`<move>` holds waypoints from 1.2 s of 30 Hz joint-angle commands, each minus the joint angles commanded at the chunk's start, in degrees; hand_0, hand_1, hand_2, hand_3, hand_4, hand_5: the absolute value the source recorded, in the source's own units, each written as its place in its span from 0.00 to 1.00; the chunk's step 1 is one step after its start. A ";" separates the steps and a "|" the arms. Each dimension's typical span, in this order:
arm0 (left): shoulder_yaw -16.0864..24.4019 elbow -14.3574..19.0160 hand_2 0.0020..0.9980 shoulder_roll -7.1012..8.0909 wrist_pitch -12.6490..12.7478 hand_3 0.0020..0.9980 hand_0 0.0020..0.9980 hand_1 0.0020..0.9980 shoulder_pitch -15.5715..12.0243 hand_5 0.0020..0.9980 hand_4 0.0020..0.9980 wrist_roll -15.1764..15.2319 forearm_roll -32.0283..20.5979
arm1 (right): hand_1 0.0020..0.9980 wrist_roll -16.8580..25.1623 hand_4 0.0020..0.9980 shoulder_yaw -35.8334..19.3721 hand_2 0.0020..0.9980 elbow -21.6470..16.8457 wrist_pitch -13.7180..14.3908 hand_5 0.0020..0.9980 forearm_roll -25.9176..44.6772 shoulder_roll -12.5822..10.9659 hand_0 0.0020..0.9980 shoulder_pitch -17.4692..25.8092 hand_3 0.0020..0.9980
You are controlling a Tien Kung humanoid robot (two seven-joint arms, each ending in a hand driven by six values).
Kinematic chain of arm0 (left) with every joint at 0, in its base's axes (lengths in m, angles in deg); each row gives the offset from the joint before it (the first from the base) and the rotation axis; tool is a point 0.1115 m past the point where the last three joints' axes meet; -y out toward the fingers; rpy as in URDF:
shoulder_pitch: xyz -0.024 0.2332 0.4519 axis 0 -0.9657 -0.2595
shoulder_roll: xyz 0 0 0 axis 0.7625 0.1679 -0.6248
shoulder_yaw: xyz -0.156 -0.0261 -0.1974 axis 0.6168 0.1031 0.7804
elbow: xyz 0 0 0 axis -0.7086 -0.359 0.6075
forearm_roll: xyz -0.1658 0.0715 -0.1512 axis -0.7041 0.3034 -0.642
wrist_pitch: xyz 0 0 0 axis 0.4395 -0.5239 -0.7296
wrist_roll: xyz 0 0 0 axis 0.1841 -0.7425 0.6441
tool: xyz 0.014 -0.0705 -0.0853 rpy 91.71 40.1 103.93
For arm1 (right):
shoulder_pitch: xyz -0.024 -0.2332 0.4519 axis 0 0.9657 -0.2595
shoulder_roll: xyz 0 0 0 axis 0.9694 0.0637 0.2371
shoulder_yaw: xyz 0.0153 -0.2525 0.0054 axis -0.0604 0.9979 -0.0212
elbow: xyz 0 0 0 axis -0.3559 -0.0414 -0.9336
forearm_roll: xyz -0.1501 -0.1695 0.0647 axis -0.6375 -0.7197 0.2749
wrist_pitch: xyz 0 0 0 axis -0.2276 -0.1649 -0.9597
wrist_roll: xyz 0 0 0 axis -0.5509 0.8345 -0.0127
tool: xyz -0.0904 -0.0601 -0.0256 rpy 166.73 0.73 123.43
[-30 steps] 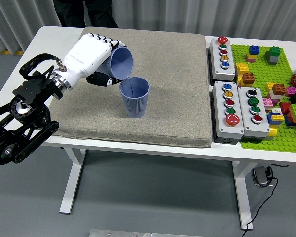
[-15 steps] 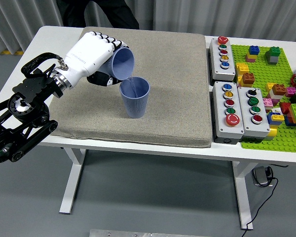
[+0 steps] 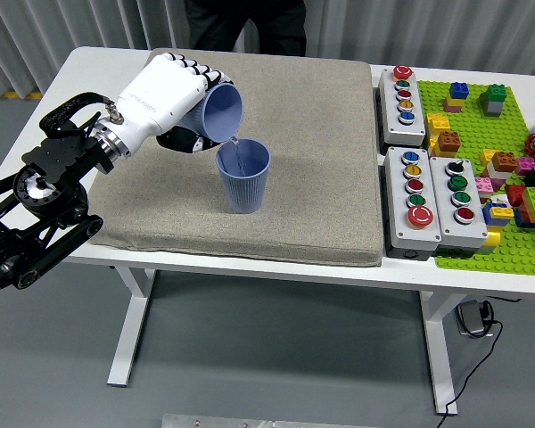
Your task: Pick cup pour cup place
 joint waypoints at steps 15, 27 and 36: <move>-2.74 0.43 0.54 1.36 0.13 0.55 0.49 0.49 1.49 0.22 0.85 -1.50 0.00 | 0.69 0.10 0.06 0.08 0.64 0.04 0.07 0.42 0.25 -0.08 0.70 0.11 0.60; -4.03 0.99 0.53 2.08 0.14 0.55 0.49 0.49 2.27 0.22 0.84 -2.79 0.00 | 0.69 0.07 0.06 0.30 0.64 0.04 0.14 0.42 0.62 -0.14 0.70 0.02 0.60; -5.91 1.23 0.53 2.54 0.15 0.55 0.49 0.49 3.46 0.22 0.84 -3.52 0.00 | 0.69 0.10 0.06 0.44 0.64 0.06 0.13 0.42 0.75 -0.16 0.70 0.10 0.60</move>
